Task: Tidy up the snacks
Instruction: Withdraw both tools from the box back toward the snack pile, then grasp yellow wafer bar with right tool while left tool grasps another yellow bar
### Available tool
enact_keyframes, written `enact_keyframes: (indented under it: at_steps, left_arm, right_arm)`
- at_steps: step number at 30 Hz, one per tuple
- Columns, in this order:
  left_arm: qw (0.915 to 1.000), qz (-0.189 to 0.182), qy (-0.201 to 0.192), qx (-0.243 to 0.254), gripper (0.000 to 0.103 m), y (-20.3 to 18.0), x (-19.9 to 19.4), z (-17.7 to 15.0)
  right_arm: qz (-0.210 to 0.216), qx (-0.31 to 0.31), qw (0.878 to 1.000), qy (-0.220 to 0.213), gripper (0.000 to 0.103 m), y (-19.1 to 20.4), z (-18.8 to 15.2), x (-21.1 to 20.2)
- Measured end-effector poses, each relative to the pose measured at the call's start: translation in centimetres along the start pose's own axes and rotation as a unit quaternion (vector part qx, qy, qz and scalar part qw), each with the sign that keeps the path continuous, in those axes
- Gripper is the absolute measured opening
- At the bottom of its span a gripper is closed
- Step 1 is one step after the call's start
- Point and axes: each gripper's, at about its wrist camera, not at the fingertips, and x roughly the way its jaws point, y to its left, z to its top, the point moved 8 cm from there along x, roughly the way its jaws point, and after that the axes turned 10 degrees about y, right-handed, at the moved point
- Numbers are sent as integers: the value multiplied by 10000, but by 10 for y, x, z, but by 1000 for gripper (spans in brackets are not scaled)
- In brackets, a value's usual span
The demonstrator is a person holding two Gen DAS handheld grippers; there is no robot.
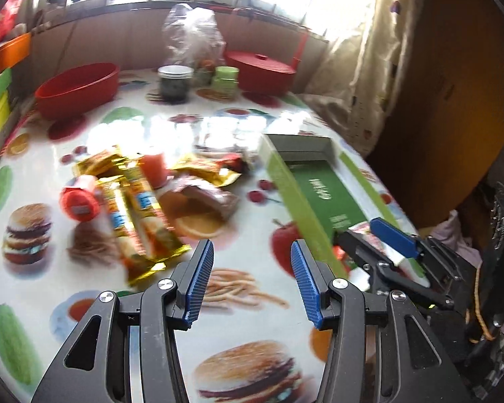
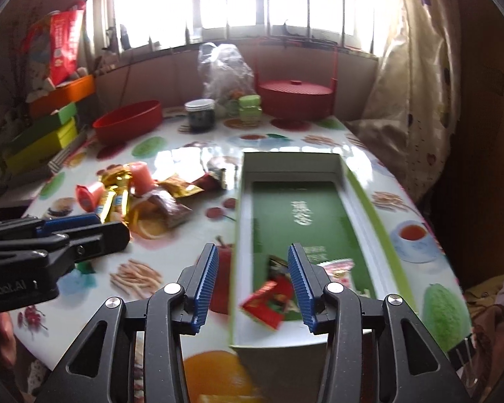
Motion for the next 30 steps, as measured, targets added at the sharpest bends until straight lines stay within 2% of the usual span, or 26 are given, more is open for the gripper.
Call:
enact_keyframes:
  at_steps: [10, 16, 25, 30]
  left_arm:
    - [9988, 456, -35, -171, 50, 39, -3, -11]
    - [9961, 756, -60, -456, 50, 73, -4, -19]
    - [9951, 736, 30, -655, 50, 103, 2, -29]
    - [9924, 785, 94, -944, 50, 133, 4, -34]
  right_arm:
    - [300, -284, 9991, 42, 45, 40, 7, 14]
    - [418, -445, 9981, 79, 46, 60, 11, 23]
    - [647, -579, 9959, 259, 46, 91, 19, 47]
    - [757, -770, 9936, 337, 46, 113, 24, 57]
